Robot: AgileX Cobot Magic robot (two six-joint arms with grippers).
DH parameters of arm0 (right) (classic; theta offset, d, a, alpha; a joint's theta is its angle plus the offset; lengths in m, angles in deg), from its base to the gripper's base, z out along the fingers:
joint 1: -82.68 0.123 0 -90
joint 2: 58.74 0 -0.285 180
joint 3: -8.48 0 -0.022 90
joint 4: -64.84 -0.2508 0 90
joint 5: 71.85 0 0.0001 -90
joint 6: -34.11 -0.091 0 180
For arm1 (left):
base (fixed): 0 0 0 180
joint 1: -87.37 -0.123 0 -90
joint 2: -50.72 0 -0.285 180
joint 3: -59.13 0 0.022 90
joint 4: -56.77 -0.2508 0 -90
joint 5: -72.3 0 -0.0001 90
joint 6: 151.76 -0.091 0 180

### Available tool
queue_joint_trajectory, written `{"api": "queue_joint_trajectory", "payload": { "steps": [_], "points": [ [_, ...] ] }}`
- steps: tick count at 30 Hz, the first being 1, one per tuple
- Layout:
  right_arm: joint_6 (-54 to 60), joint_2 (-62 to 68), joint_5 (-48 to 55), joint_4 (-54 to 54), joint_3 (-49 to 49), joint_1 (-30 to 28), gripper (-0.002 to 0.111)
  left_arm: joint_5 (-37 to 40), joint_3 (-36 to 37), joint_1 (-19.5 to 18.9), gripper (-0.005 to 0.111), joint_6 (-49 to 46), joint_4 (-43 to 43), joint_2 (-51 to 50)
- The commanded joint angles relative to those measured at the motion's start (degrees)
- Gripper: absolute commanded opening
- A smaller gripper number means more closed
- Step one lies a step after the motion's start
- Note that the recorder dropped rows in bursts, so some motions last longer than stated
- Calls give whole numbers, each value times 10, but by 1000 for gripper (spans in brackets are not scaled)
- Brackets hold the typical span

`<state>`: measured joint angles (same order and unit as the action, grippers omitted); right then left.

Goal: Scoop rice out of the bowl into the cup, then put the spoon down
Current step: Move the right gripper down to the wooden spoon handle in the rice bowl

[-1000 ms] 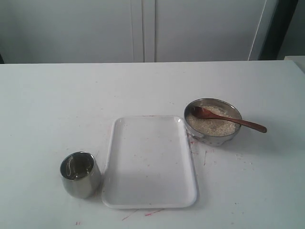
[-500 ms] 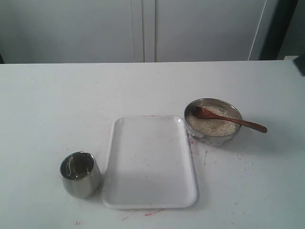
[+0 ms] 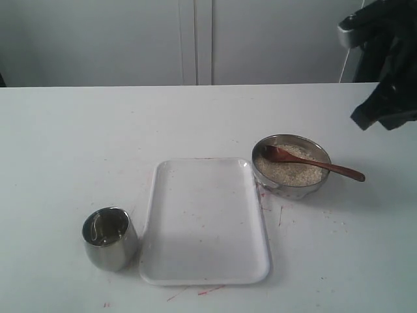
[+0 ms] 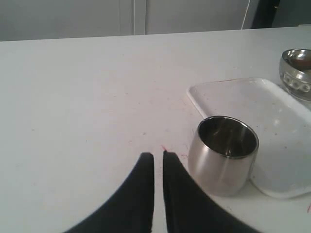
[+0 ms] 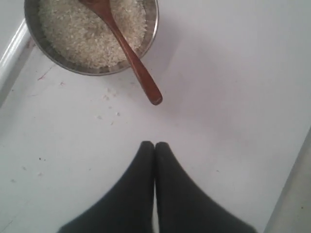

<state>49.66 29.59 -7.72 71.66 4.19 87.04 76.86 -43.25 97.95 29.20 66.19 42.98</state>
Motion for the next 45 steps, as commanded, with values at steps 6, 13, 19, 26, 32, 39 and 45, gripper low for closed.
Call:
{"api": "queue_joint_trajectory", "payload": {
  "steps": [6,13,19,26,32,39,45],
  "points": [
    [141,-4,-46,-41,-88,-33,0,-2,-4,2,14,1,4,0],
    [175,-4,-111,-34,-118,-33,0,-2,-4,2,14,1,4,0],
    [227,-4,-126,-23,-121,-33,9,-2,-4,2,14,1,4,0],
    [312,0,-126,-27,-124,-33,53,-2,-4,2,14,1,4,0],
    [399,21,-120,-41,-124,-33,58,-2,-4,2,14,1,4,0],
    [399,56,-137,-43,-124,-33,58,-2,-4,2,14,1,4,0],
    [398,81,-167,-45,-124,-33,58,-2,-4,2,14,1,4,0]
  ]
}}
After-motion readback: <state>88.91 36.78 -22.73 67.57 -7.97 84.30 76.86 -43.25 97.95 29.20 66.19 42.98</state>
